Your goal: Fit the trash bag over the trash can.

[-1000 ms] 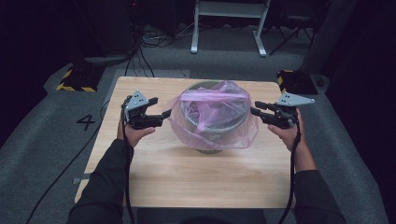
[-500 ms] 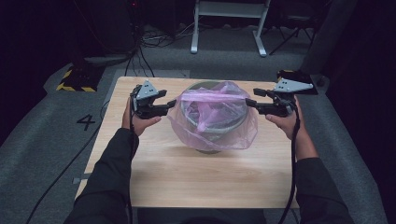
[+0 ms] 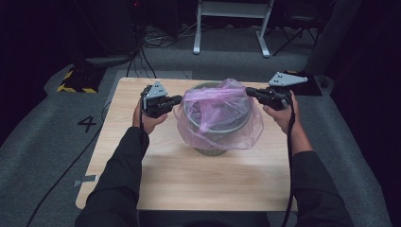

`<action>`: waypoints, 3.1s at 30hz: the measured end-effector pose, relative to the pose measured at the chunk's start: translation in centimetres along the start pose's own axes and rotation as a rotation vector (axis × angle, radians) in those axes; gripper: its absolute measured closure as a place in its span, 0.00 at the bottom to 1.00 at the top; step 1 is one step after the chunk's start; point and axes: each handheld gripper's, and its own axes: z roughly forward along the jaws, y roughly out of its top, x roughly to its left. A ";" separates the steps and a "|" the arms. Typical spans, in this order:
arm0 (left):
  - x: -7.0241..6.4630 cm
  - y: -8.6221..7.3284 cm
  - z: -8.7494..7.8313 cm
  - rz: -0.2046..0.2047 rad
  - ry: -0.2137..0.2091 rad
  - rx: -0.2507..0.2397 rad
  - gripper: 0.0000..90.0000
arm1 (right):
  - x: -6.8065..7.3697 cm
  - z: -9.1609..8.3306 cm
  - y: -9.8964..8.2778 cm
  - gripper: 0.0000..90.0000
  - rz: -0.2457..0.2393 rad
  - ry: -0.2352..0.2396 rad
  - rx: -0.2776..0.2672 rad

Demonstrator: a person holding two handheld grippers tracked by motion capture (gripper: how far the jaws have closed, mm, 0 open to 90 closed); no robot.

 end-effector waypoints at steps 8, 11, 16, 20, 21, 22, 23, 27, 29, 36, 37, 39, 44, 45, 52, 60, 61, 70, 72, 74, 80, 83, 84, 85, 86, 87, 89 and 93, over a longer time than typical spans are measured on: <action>0.1 0.1 0.6 -0.016 0.034 0.015 1.00 | -1.5 2.1 0.2 1.00 0.071 -0.078 0.061; 0.4 0.0 1.2 -0.037 0.059 0.024 1.00 | -2.1 3.3 -0.3 1.00 0.116 -0.108 0.096; 0.7 -0.5 2.1 -0.076 0.051 0.032 1.00 | -2.5 4.8 -0.9 1.00 0.140 -0.123 0.126; 0.8 -0.4 1.1 -0.073 0.045 -0.021 1.00 | -2.4 5.2 -1.0 1.00 0.148 -0.135 0.114; 0.9 -0.3 0.6 -0.076 0.055 -0.039 0.94 | -2.3 5.1 -0.9 1.00 0.146 -0.137 0.106; 1.0 -0.1 0.1 -0.074 0.066 -0.045 0.82 | -2.3 4.9 -0.8 1.00 0.148 -0.136 0.096; 1.1 0.0 -0.5 -0.069 0.071 -0.053 0.75 | -2.2 4.7 -0.6 1.00 0.148 -0.133 0.083; 1.2 0.6 -2.5 -0.082 0.043 -0.104 0.50 | -2.0 4.0 -0.1 1.00 0.139 -0.134 0.067; 1.0 0.9 -3.0 -0.094 -0.010 -0.133 0.40 | -1.8 3.8 0.2 1.00 0.138 -0.131 0.057; -0.1 1.7 -1.6 -0.065 -0.038 -0.084 0.29 | -0.9 3.8 0.9 0.98 0.117 -0.090 0.028; 0.1 1.7 -1.3 -0.082 -0.050 -0.085 0.32 | -0.8 3.8 0.9 0.98 0.115 -0.079 0.022; 0.5 1.8 -1.1 -0.090 -0.061 -0.097 0.42 | -0.8 3.8 1.0 0.97 0.105 -0.064 0.016; 1.1 2.1 -0.4 -0.070 -0.085 -0.078 0.78 | -0.7 3.7 1.0 0.97 0.100 -0.035 0.012; 1.2 2.1 -0.3 -0.064 -0.078 -0.074 0.85 | -0.7 3.7 1.0 0.97 0.102 -0.032 0.011; 2.0 2.2 0.7 -0.093 -0.056 -0.093 1.00 | -1.0 4.1 0.8 0.97 0.107 -0.039 0.024; 2.2 2.3 2.4 -0.118 -0.028 -0.080 1.00 | -1.8 5.1 0.0 0.97 0.141 -0.054 0.057; 2.3 2.3 2.7 -0.124 -0.028 -0.080 1.00 | -1.9 5.2 -0.2 0.97 0.149 -0.053 0.064; 2.2 1.9 5.2 -0.162 -0.019 -0.046 1.00 | -3.3 6.7 -2.5 0.98 0.259 -0.046 0.121; 2.2 1.7 5.6 -0.178 -0.029 -0.046 1.00 | -3.6 7.0 -3.2 0.98 0.303 -0.031 0.130; 2.3 1.4 5.9 -0.190 -0.034 -0.035 1.00 | -3.7 7.2 -3.6 0.98 0.326 -0.024 0.138; 2.3 0.3 7.0 -0.228 -0.038 -0.001 1.00 | -4.2 7.6 -5.2 0.99 0.382 0.002 0.172; 2.3 -0.4 7.2 -0.236 -0.031 0.013 1.00 | -4.3 7.8 -6.2 0.99 0.399 -0.003 0.197; 2.3 -0.6 7.2 -0.238 -0.026 0.020 1.00 | -4.3 7.7 -6.5 0.99 0.399 -0.004 0.199; 2.4 -0.9 7.2 -0.236 -0.016 0.031 1.00 | -4.2 7.6 -6.8 0.99 0.398 -0.001 0.200; 2.4 -1.1 7.0 -0.235 -0.006 0.035 1.00 | -4.2 7.5 -7.0 0.98 0.393 -0.001 0.204; 2.5 -1.3 6.7 -0.237 0.005 0.029 1.00 | -4.1 7.3 -7.1 0.96 0.378 -0.007 0.208; 2.7 -1.5 5.9 -0.237 0.033 0.019 0.97 | -4.1 6.7 -7.4 0.88 0.366 -0.018 0.198; 3.3 -1.9 3.3 -0.221 0.041 0.006 0.76 | -4.3 4.9 -7.5 0.69 0.336 -0.082 0.188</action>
